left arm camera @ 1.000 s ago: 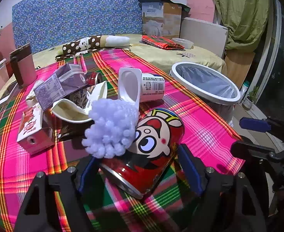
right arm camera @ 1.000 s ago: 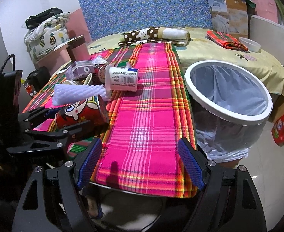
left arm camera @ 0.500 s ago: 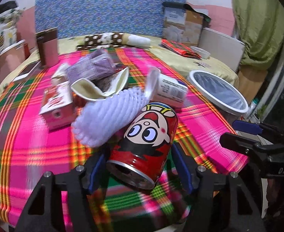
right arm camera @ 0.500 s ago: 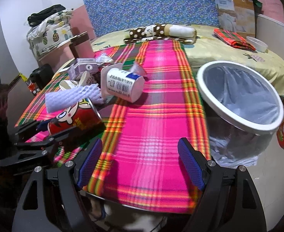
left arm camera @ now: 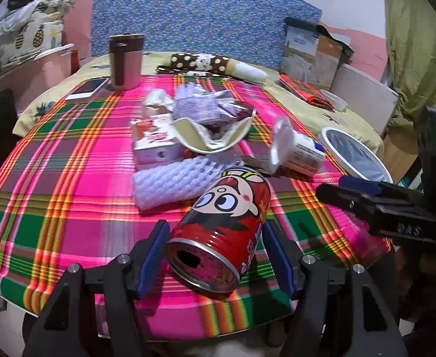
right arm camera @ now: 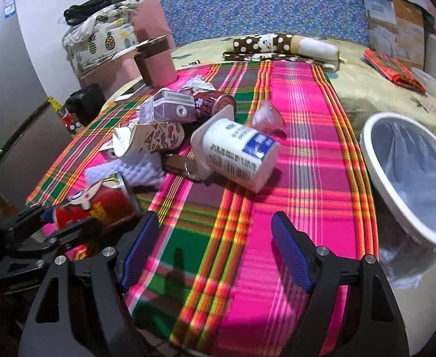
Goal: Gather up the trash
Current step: 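Reach the left tool to the red cartoon can while the right tool reaches the white yogurt cup, then grasp and lift the red can with the left tool while the right tool lifts the yogurt cup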
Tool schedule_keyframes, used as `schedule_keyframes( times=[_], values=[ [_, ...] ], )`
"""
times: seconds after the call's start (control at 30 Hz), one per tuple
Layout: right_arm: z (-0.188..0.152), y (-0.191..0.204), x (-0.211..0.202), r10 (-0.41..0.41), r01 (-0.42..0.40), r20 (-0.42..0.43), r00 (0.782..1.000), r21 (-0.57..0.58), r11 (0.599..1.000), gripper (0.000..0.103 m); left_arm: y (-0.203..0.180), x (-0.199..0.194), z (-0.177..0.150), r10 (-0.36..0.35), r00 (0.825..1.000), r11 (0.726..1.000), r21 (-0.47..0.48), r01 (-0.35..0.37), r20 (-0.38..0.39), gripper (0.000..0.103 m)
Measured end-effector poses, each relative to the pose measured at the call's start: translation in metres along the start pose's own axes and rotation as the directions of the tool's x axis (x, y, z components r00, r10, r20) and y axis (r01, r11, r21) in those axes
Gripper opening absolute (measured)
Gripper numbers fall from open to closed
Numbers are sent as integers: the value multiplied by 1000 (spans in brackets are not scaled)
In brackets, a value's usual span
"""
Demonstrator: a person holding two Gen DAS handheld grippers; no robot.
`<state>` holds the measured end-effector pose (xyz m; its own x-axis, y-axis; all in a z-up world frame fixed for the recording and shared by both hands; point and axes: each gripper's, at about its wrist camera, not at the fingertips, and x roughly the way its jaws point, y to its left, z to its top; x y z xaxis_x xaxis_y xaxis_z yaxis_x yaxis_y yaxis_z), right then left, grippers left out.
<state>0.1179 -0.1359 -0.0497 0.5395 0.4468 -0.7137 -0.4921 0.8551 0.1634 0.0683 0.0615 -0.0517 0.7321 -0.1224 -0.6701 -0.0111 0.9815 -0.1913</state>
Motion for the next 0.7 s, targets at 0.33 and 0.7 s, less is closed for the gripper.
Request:
schedule_keyframes(
  times=[0.33,0.7],
  values=[
    [26,-11,21,-42,42,7,999,1,999,79,5,5,0,-20,1000,1000,-8,20,-9,66],
    [40,-17,33,32,-38,-35,999,-183,982,79,0,12,3,-40,999,999,-4,40,-26,66]
  ],
)
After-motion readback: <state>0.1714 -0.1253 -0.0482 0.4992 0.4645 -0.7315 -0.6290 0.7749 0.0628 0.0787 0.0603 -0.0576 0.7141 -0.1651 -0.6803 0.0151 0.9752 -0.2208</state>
